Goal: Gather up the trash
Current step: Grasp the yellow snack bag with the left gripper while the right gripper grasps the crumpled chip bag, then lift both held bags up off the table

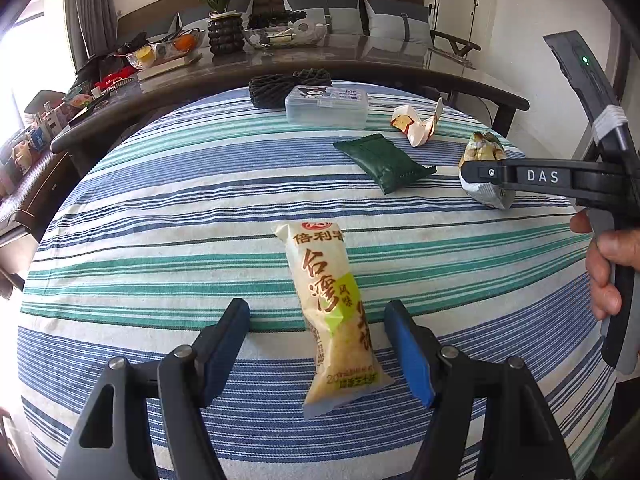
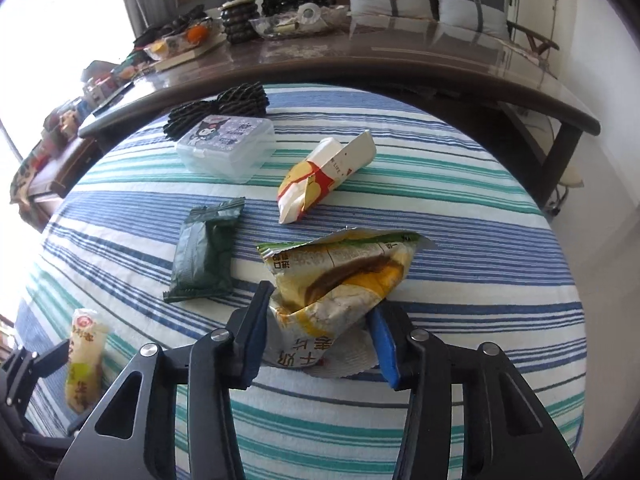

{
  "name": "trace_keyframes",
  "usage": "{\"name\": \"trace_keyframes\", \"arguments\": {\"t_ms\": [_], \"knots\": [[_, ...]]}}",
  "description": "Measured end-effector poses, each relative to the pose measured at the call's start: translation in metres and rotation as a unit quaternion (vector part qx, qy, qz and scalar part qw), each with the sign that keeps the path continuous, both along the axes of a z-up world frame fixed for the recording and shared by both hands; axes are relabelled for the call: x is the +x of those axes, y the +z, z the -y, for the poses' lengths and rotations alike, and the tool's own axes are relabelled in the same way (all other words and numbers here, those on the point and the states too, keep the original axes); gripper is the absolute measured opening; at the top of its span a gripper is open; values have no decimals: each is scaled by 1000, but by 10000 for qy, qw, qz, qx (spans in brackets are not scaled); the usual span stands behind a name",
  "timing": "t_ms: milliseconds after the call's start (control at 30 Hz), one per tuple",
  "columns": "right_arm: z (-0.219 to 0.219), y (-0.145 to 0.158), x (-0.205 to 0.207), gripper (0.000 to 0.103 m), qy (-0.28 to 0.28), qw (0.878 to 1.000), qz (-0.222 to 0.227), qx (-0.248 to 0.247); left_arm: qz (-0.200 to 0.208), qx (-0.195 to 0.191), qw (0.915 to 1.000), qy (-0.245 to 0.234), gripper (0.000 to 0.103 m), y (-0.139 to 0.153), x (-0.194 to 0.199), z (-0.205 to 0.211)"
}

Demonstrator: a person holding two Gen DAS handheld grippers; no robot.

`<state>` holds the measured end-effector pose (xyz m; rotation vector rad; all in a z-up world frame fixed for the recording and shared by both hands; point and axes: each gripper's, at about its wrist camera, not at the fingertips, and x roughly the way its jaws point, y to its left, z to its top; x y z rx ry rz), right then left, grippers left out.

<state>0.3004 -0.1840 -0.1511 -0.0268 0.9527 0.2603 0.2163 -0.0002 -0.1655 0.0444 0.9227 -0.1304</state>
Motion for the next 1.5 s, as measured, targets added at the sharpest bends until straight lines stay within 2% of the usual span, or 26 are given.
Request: {"name": "trace_keyframes", "arguments": {"t_ms": [133,200,267,333,467,633,900,1300,1500], "knots": [[11,5,-42,35,449,9990,14,61,19,-169,9999,9,69,1,1,-5],[17,6,-67,32,606,9980,51,150,64,-231,9997,49,52,2,0,-8],[26,8,-90,31,675,9972,79,325,78,-323,9994,-4,25,3,0,-11],[34,10,-107,30,694,9963,140,490,77,-434,9990,-16,22,4,-1,-14],[45,13,-127,30,658,9948,156,757,51,-736,9972,-104,20,5,-5,-17],[50,24,-135,30,699,9937,285,831,18,-913,9949,-416,20,9,-21,-5],[52,23,-139,30,715,9933,291,863,138,-827,9936,-751,20,17,-33,22],[59,20,-143,30,753,9928,261,895,211,-428,9951,-864,20,17,-41,38],[58,18,-143,30,755,9928,215,900,242,-388,9945,-942,20,19,-44,43]]}}
